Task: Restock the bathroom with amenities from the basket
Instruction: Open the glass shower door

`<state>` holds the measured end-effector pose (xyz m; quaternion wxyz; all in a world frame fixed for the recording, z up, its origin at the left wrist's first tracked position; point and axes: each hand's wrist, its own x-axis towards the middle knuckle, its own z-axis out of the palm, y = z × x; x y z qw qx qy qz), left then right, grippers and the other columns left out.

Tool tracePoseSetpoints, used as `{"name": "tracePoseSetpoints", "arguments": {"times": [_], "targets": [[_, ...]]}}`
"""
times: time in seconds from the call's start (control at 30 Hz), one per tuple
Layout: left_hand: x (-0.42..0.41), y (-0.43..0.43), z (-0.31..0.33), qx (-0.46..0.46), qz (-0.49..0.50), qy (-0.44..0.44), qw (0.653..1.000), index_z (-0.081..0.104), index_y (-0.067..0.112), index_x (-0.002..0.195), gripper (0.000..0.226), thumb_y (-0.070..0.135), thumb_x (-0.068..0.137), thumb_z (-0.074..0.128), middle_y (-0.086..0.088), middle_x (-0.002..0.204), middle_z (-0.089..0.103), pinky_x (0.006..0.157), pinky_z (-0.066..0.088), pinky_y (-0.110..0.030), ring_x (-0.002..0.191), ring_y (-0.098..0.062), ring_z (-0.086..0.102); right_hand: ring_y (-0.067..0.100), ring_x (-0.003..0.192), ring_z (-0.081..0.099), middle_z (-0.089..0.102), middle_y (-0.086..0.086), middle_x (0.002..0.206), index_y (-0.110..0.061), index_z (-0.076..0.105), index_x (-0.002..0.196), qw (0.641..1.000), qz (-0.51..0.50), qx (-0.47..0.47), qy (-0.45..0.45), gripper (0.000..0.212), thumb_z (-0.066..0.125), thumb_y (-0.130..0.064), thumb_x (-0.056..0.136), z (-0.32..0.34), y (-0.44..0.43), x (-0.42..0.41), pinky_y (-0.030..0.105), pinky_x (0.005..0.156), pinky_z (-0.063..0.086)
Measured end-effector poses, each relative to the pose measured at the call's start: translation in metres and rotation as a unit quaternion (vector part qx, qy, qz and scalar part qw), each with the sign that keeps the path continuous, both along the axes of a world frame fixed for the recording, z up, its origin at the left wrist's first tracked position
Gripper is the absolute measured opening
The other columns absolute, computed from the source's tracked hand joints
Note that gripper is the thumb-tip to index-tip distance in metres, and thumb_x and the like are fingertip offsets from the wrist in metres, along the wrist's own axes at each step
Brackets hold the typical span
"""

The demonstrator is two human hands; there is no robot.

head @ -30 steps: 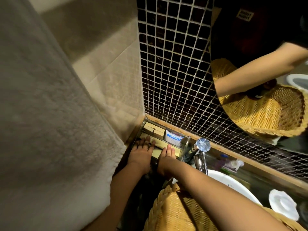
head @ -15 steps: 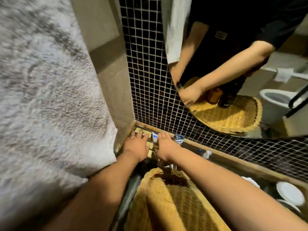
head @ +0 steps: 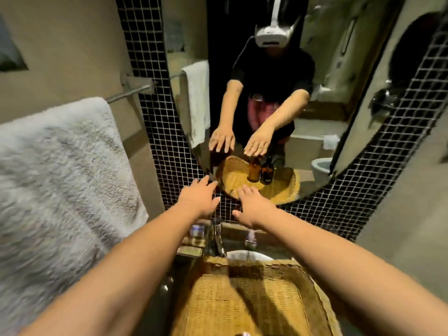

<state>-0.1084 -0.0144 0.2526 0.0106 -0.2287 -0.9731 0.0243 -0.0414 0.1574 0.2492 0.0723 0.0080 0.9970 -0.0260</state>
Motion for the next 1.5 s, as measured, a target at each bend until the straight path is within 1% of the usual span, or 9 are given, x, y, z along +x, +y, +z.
{"name": "tracePoseSetpoints", "arguments": {"times": [0.17, 0.37, 0.5, 0.67, 0.77, 0.93, 1.03, 1.23, 1.5], "targets": [[0.038, 0.029, 0.056, 0.017, -0.072, 0.053, 0.996, 0.048, 0.026, 0.137, 0.054, 0.058, 0.094, 0.039, -0.003, 0.140, 0.048, 0.094, 0.045, -0.048, 0.125, -0.028, 0.048, 0.032, 0.150, 0.011, 0.011, 0.009, 0.165, -0.014, 0.008, 0.157, 0.995, -0.070, 0.044, 0.050, 0.086, 0.041, -0.061, 0.094, 0.047, 0.021, 0.060, 0.051, 0.119, 0.015], [0.099, 0.063, 0.075, -0.010, -0.179, 0.068, 0.982, 0.033, 0.032, 0.149, 0.075, 0.072, 0.086, 0.036, -0.002, 0.153, 0.037, 0.105, 0.037, -0.051, 0.138, -0.028, 0.036, 0.031, 0.150, 0.008, 0.013, 0.010, 0.165, -0.015, 0.012, 0.157, 0.985, -0.142, 0.073, 0.071, 0.089, 0.036, -0.069, 0.091, 0.088, 0.028, 0.148, 0.052, 0.120, 0.011], [0.140, 0.092, 0.086, -0.050, -0.218, 0.072, 0.972, 0.025, 0.035, 0.152, 0.092, 0.082, 0.075, 0.044, -0.001, 0.155, 0.035, 0.104, 0.035, -0.050, 0.139, -0.030, 0.034, 0.032, 0.149, 0.014, 0.017, 0.008, 0.164, -0.017, 0.014, 0.157, 0.972, -0.210, 0.083, 0.068, 0.087, 0.045, -0.066, 0.092, 0.111, 0.049, 0.219, 0.052, 0.120, 0.016], [0.210, 0.146, 0.118, -0.021, -0.298, 0.078, 0.951, 0.028, 0.033, 0.151, 0.096, 0.085, 0.072, 0.045, -0.003, 0.152, 0.039, 0.103, 0.037, -0.050, 0.135, -0.030, 0.039, 0.032, 0.143, 0.027, 0.030, 0.009, 0.158, -0.015, 0.025, 0.153, 0.946, -0.289, 0.121, 0.085, 0.082, 0.050, -0.063, 0.091, 0.142, 0.089, 0.322, 0.049, 0.115, 0.027], [0.268, 0.183, 0.139, 0.015, -0.366, 0.101, 0.925, 0.036, 0.035, 0.146, 0.092, 0.086, 0.071, 0.044, -0.002, 0.141, 0.050, 0.096, 0.042, -0.047, 0.125, -0.027, 0.051, 0.031, 0.138, 0.035, 0.039, 0.008, 0.151, -0.017, 0.034, 0.148, 0.927, -0.334, 0.130, 0.114, 0.074, 0.052, -0.061, 0.090, 0.154, 0.111, 0.391, 0.048, 0.113, 0.031], [0.390, 0.239, 0.151, 0.086, -0.482, 0.132, 0.862, 0.049, 0.036, 0.137, 0.081, 0.084, 0.072, 0.041, 0.004, 0.119, 0.063, 0.081, 0.051, -0.040, 0.104, -0.024, 0.063, 0.030, 0.149, 0.016, 0.016, 0.006, 0.164, -0.016, 0.016, 0.157, 0.903, -0.399, 0.121, 0.105, 0.082, 0.049, -0.057, 0.094, 0.146, 0.141, 0.517, 0.046, 0.119, 0.018], [0.457, 0.263, 0.144, 0.129, -0.524, 0.118, 0.833, 0.047, 0.037, 0.139, 0.080, 0.081, 0.072, 0.048, 0.003, 0.122, 0.062, 0.085, 0.050, -0.038, 0.106, -0.024, 0.062, 0.029, 0.150, 0.015, 0.015, 0.008, 0.165, -0.013, 0.015, 0.157, 0.888, -0.430, 0.108, 0.124, 0.080, 0.049, -0.051, 0.095, 0.134, 0.151, 0.586, 0.044, 0.119, 0.015], [0.536, 0.284, 0.104, 0.089, -0.562, 0.112, 0.815, 0.034, 0.036, 0.147, 0.081, 0.072, 0.076, 0.051, 0.001, 0.129, 0.057, 0.093, 0.046, -0.040, 0.115, -0.025, 0.058, 0.026, 0.151, 0.012, 0.012, 0.008, 0.165, -0.012, 0.013, 0.157, 0.865, -0.478, 0.087, 0.121, 0.079, 0.050, -0.046, 0.097, 0.113, 0.156, 0.668, 0.039, 0.122, 0.013], [0.556, 0.305, 0.080, 0.066, -0.562, 0.101, 0.819, 0.032, 0.035, 0.148, 0.079, 0.068, 0.080, 0.054, 0.000, 0.135, 0.053, 0.096, 0.045, -0.043, 0.119, -0.025, 0.055, 0.026, 0.151, 0.014, 0.012, 0.008, 0.165, -0.012, 0.012, 0.157, 0.866, -0.486, 0.067, 0.099, 0.086, 0.052, -0.054, 0.093, 0.082, 0.164, 0.668, 0.039, 0.121, 0.014]]}}
